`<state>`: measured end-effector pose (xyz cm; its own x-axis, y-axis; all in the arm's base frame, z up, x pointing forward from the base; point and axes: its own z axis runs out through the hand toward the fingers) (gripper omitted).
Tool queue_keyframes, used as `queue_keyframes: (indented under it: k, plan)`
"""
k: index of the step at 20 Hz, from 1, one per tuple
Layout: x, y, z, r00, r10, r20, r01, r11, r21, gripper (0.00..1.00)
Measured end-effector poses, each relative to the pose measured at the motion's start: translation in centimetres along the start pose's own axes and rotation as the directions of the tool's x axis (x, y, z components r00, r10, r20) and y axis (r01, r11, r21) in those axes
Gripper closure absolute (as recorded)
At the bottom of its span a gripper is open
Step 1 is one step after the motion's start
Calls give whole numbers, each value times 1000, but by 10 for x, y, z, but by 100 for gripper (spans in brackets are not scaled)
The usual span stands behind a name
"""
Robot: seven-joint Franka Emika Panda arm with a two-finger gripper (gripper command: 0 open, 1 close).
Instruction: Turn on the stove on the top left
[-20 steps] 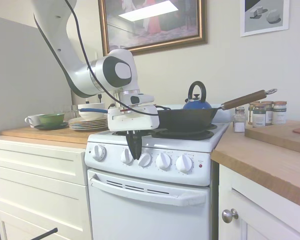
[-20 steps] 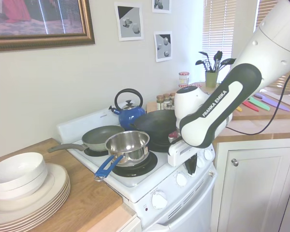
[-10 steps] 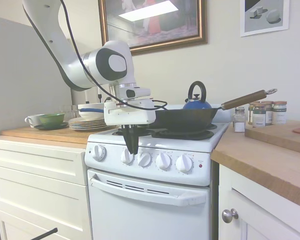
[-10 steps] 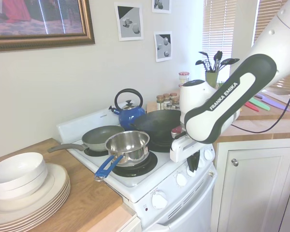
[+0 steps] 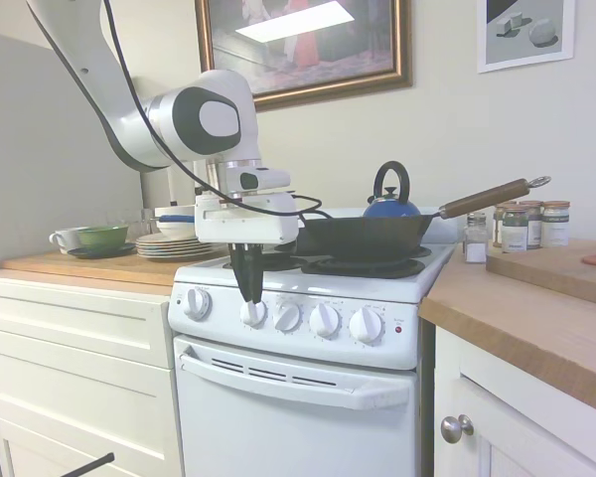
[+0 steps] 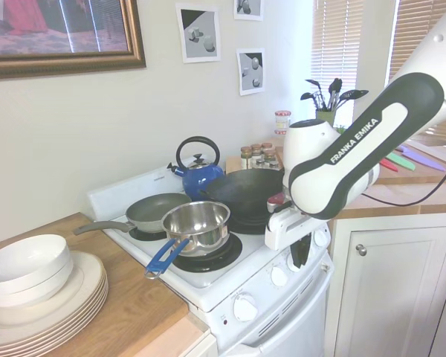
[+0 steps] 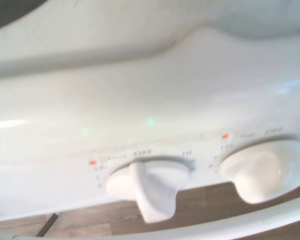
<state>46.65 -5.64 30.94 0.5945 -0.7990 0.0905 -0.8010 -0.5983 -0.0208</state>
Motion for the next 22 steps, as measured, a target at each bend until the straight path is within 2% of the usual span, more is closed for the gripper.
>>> queue_keyframes:
  k: [8, 22]
  plan:
    - [-13, 9, -16, 1000, -18, -11, 18, 1000, 23, 0]
    - [-23, 10, -15, 999, -37, 8, 36, 999, 33, 0]
